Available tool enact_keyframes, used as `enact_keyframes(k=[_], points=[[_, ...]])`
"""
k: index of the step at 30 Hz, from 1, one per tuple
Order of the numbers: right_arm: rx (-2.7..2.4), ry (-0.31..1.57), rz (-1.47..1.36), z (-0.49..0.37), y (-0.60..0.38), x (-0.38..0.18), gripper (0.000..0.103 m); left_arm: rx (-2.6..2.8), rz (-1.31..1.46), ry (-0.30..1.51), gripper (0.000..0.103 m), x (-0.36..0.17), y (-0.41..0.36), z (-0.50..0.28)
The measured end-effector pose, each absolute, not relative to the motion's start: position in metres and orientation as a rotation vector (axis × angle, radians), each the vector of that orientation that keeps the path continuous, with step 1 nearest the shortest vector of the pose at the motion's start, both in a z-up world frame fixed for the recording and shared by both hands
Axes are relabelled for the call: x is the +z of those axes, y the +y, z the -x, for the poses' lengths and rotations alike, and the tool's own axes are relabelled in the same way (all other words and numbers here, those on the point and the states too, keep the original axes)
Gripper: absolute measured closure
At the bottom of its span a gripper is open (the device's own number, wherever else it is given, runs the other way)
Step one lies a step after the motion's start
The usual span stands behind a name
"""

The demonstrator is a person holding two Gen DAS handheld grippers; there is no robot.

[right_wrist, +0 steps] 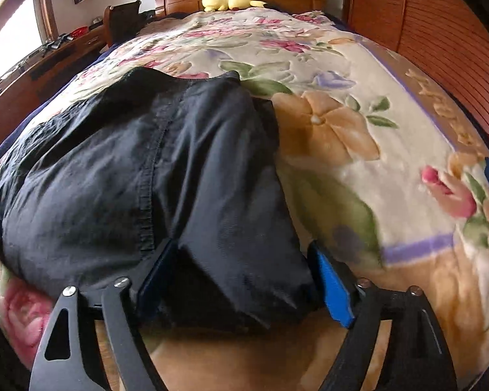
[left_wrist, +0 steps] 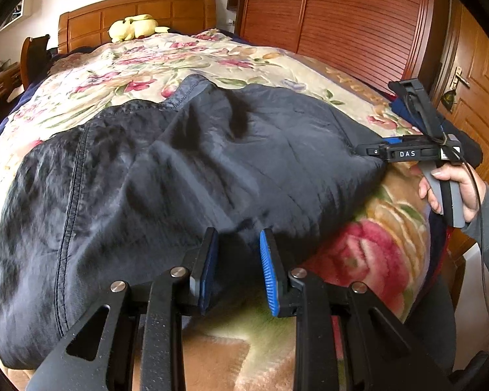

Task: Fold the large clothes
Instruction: 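Close the right tool on the side edge of the folded jacket, then lift the side edge with the right tool and fold it across the jacket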

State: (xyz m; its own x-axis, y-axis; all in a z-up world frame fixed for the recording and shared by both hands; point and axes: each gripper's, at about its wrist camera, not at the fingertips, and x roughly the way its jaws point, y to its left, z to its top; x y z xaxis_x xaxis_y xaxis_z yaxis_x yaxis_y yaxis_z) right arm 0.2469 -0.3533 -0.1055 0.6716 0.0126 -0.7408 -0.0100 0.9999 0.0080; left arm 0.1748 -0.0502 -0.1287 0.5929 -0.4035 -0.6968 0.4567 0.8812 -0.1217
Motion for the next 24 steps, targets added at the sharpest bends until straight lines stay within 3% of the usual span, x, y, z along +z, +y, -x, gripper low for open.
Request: enact_keyframes(k=[6, 24], points=[[0.077, 0.839, -0.159, -0.255, -0.375, -0.130, 0.010, -0.494, -0.064, 0.783, 0.076, -0.131, -0.050, -0.174], [0.059, 0.795, -0.119, -0.244, -0.368, -0.133, 0.010, -0.468, -0.073, 0.779, 0.076, -0.131, -0.056, -0.174]])
